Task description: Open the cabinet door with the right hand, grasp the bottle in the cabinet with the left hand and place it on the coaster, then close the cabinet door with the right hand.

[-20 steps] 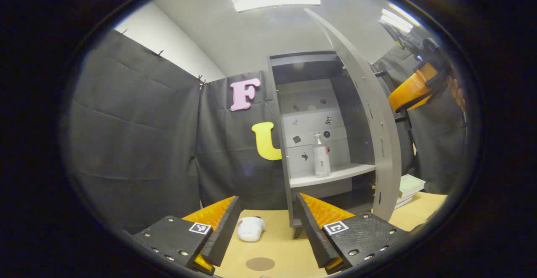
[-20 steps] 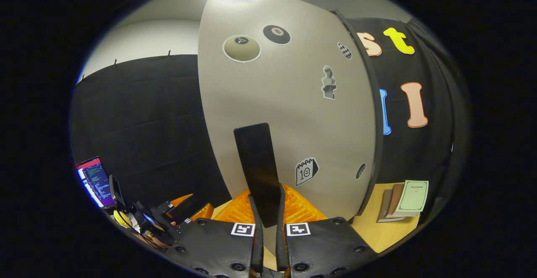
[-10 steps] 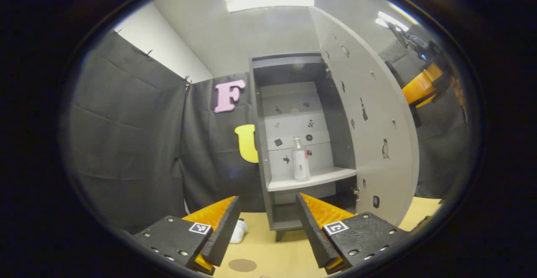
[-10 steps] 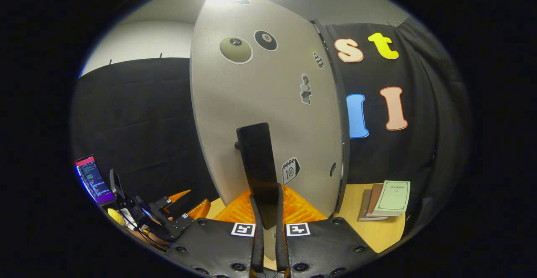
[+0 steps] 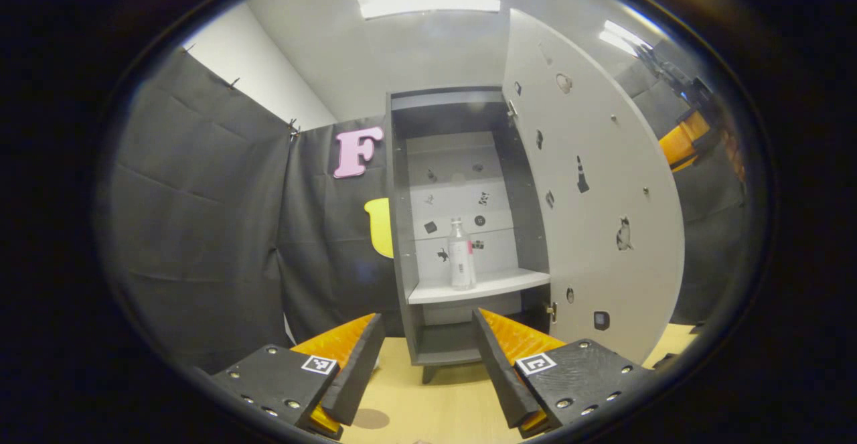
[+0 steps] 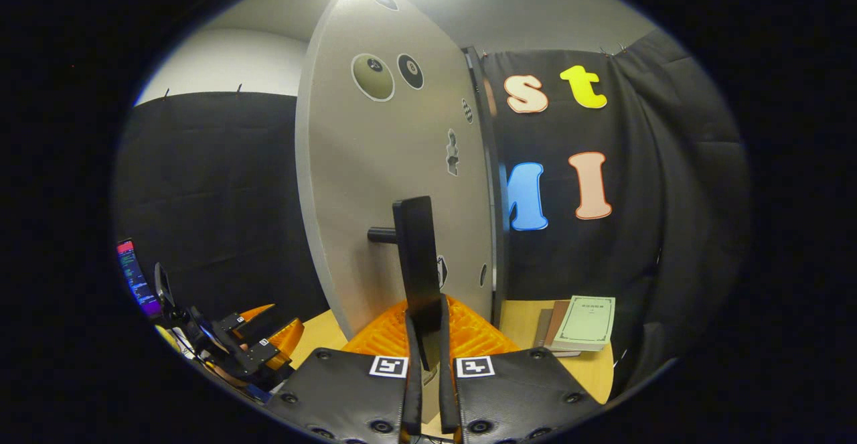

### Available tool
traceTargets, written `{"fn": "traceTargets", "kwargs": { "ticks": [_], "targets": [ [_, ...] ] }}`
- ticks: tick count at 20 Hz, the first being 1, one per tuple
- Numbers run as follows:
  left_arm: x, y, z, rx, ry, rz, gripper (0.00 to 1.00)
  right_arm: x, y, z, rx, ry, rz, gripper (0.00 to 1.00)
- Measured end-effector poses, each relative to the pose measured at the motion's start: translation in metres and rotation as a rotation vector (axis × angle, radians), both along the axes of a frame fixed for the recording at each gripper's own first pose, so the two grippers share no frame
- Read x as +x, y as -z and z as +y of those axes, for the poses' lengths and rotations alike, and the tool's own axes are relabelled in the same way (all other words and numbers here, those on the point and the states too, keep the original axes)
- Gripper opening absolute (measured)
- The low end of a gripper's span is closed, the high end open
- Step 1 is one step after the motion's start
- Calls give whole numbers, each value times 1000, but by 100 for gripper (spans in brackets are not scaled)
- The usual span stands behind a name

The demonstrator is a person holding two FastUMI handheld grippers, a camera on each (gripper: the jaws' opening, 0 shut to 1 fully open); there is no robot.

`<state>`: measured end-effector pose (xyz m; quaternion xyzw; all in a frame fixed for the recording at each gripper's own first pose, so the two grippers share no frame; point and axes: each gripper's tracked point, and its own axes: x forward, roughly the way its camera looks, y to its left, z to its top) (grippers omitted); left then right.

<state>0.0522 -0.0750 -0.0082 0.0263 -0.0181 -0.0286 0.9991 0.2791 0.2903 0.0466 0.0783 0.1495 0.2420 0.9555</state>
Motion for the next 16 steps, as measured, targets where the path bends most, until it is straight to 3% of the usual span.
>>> {"fn": "traceTargets", "kwargs": {
  "ticks": [2,4,8,10,16],
  "targets": [
    [-4,0,-3,0,-7,1,80,10,3,-21,-15,47,-6,8],
    [-12,-1,-7,3,-17,4,81,18,6,-39,-29,99,-11,12],
    [-30,-1,-12,11,-51,8,81,16,6,-32,34,67,0,12],
    [-35,-7,-12,23,-66,3,81,15,6,-39,9,78,-13,12],
    [-9,-32,-10,30,-45,5,80,-13,2,-51,84,47,7,15]
  ]
}}
